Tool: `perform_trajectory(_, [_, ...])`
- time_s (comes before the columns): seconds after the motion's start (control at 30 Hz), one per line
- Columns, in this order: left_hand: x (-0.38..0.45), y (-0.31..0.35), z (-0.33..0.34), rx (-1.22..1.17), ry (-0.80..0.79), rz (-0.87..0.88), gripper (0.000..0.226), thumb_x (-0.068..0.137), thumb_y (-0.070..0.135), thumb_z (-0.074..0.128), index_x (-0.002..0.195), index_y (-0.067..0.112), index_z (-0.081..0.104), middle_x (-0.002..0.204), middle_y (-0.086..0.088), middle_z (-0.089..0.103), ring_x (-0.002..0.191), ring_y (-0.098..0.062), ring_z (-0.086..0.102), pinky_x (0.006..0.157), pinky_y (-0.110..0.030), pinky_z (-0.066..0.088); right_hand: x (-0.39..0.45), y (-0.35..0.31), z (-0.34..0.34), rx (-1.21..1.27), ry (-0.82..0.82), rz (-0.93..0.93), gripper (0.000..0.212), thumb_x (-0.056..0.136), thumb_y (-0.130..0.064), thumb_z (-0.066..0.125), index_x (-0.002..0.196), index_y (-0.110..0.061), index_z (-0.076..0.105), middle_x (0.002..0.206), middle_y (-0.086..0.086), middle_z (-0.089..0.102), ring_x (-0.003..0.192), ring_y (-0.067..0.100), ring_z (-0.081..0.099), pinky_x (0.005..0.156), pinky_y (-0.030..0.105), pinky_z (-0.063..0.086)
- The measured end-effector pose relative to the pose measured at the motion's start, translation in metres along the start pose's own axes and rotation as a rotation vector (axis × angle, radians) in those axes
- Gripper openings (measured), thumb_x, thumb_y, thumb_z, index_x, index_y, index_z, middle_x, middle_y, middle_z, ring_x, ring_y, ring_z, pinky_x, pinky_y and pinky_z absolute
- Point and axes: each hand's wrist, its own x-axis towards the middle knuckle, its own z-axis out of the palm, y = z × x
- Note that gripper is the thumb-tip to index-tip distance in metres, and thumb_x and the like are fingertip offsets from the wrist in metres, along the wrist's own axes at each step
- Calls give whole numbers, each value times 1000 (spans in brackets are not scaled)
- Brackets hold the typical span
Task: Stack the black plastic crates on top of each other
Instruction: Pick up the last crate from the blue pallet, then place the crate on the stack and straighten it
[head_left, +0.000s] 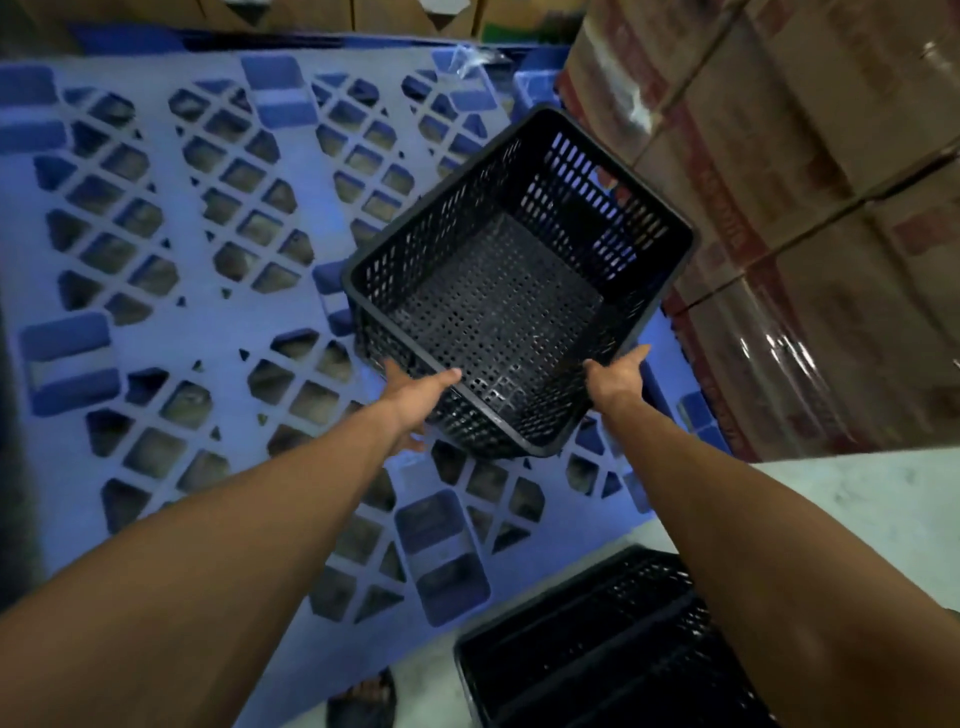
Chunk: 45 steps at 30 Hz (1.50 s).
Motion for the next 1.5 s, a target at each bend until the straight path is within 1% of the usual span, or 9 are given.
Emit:
perform_trajectory(0.1, [14, -1, 24, -103, -38, -65, 106, 82, 49, 67, 153, 35, -10, 160, -9, 25, 122, -44, 54, 79, -49, 56, 11, 13, 2, 57, 24, 3, 55, 93, -5, 50, 144, -8, 29, 124, 17, 55, 116, 35, 56, 96, 40, 44])
perform_trajectory(0.3, [27, 1, 37, -376, -9, -149, 72, 84, 5, 45, 152, 14, 22, 150, -20, 40, 125, -46, 51, 90, -71, 45, 18, 27, -2, 143, -111, -10, 49, 84, -5, 65, 120, -15, 33, 94, 4, 51, 95, 33, 60, 87, 51, 56])
perform_trajectory(0.43, [7, -8, 10, -411, 74, -117, 35, 84, -4, 38, 117, 1, 49, 103, -19, 53, 86, -34, 57, 87, -62, 52, -6, 39, 9, 184, -73, 49, 38, 87, -24, 63, 116, -12, 42, 113, 17, 61, 104, 40, 62, 89, 56, 55])
perform_trajectory(0.57, [-36, -10, -47, -348, 85, -72, 16, 77, -3, 40, 90, 5, 47, 76, -14, 47, 61, -30, 54, 44, -38, 55, -20, 14, 7, 201, 33, 111, 33, 85, -13, 62, 114, -4, 49, 116, 18, 64, 104, 39, 62, 94, 54, 53])
perform_trajectory(0.93, [-229, 9, -196, -264, 93, -63, 13, 73, 3, 47, 83, 5, 56, 60, -13, 67, 68, -35, 63, 64, -43, 56, -160, -109, -35, 347, -53, 90, 53, 83, 2, 58, 131, -4, 38, 110, 18, 53, 102, 33, 55, 95, 49, 50])
perform_trajectory(1.07, [-314, 34, -239, -206, 161, 26, 19, 78, 4, 45, 96, 2, 52, 88, -20, 64, 76, -35, 62, 67, -43, 54, -231, -170, -70, 493, -37, 41, 79, 82, 16, 51, 148, -11, 16, 86, 7, 46, 84, 28, 50, 64, 39, 46])
perform_trajectory(1.17, [-389, 54, -265, -146, 275, 142, 25, 81, 7, 48, 105, 1, 53, 92, -22, 63, 80, -39, 62, 64, -43, 55, -296, -207, -109, 522, -37, -11, 84, 72, 21, 54, 146, -5, 21, 117, 20, 49, 72, 29, 48, 50, 37, 39])
perform_trajectory(1.3, [-483, 92, -294, -95, 430, 360, 21, 87, 7, 49, 106, 0, 53, 73, -16, 55, 59, -29, 54, 52, -31, 48, -385, -250, -171, 529, 129, -64, 65, 64, 3, 68, 125, 9, 50, 141, 23, 42, 112, 35, 52, 72, 39, 51])
perform_trajectory(1.5, [-652, 148, -317, 24, 576, 669, 37, 92, 18, 51, 121, -5, 54, 102, -21, 60, 72, -33, 59, 52, -36, 53, -521, -299, -305, 508, 274, -448, 62, 75, -25, 76, 124, 2, 48, 138, 19, 35, 120, 34, 45, 100, 37, 46])
